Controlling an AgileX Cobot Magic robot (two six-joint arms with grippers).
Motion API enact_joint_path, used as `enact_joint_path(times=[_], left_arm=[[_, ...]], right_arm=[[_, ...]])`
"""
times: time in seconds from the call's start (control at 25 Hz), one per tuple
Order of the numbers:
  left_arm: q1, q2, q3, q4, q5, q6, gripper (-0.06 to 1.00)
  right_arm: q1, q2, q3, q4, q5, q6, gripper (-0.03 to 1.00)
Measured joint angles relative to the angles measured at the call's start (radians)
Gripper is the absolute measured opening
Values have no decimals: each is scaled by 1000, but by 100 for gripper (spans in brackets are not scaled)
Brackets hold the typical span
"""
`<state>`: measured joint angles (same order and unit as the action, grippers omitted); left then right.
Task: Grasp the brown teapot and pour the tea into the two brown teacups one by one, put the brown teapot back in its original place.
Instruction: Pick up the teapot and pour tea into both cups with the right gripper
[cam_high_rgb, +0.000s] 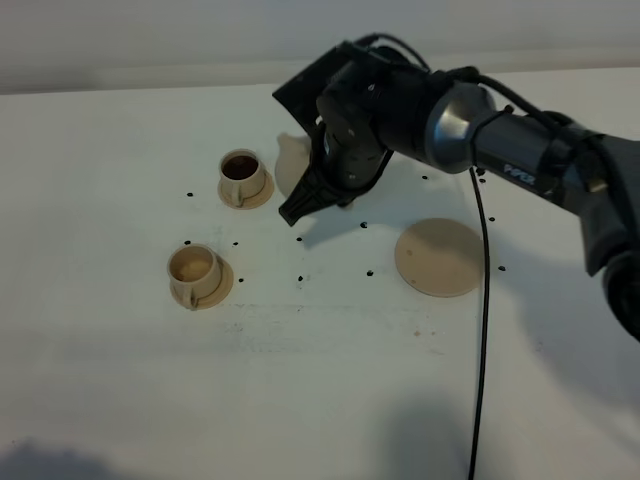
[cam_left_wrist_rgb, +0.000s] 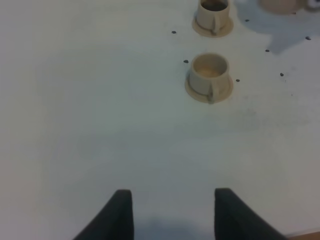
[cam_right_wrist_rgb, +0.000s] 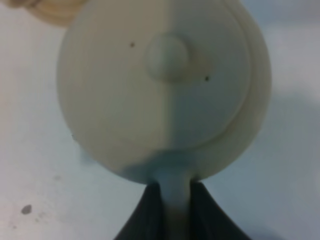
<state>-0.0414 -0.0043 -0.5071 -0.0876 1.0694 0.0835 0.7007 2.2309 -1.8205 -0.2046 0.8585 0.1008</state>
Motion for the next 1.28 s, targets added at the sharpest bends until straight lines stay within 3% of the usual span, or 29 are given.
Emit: enact_joint_path(times=[0.36,0.72,0.88,1.28], left_arm=[[0,0,0,0,0,0,36],[0,0,0,0,0,0,36],[0,0,0,0,0,0,36],[0,0,0,0,0,0,36]], right_arm=[[-20,67,-10,46,-47,-31,9],[-23,79,-29,54,-40,-46,9],[-17,32,-28,18,10,-49,9],[89,-82,34,-35,69,-91,9]])
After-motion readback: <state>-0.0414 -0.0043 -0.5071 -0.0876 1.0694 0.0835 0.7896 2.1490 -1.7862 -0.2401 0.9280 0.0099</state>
